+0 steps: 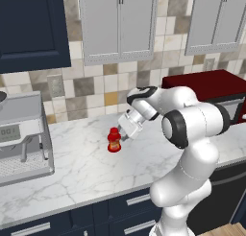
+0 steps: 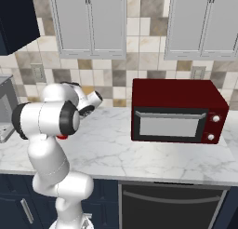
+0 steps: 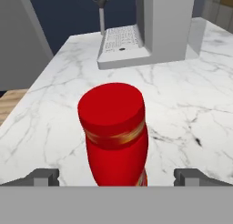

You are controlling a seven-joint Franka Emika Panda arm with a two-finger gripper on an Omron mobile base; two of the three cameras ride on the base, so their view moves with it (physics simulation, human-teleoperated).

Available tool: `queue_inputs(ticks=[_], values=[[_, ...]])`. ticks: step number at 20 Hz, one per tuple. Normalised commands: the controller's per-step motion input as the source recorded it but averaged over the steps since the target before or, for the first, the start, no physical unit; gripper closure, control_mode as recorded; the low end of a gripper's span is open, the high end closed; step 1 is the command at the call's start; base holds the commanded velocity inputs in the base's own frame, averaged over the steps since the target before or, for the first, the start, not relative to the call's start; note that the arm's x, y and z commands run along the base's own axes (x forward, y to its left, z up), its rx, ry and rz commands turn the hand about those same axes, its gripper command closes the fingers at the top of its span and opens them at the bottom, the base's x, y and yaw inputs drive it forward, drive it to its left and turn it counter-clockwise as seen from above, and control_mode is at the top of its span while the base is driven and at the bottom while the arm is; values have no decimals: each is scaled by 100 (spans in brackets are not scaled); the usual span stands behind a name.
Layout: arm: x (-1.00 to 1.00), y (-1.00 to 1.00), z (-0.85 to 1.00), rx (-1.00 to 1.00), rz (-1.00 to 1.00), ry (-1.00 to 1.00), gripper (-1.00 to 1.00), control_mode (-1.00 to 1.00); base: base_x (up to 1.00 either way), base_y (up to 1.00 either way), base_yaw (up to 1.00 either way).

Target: Place the mustard and ketchup from the counter to the top shelf of the fridge. If the existing items in the fridge are on the top shelf, move them to other shelves.

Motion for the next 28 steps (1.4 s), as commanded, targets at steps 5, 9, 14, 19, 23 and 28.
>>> queue_inputs(ticks=[5, 9, 14, 19, 23, 28], values=[[-6, 17, 0, 0, 0, 0, -100, -100, 0, 0, 0], [0, 19, 0, 0, 0, 0, -100, -100, 0, 0, 0], [12, 12, 0, 0, 0, 0, -100, -100, 0, 0, 0], [-6, 9, -10, 0, 0, 0, 100, -100, 0, 0, 0], [0, 1, -1, 0, 0, 1, 100, -100, 0, 0, 0], [-17, 0, 55, 4, -3, -9, 100, -100, 0, 0, 0]])
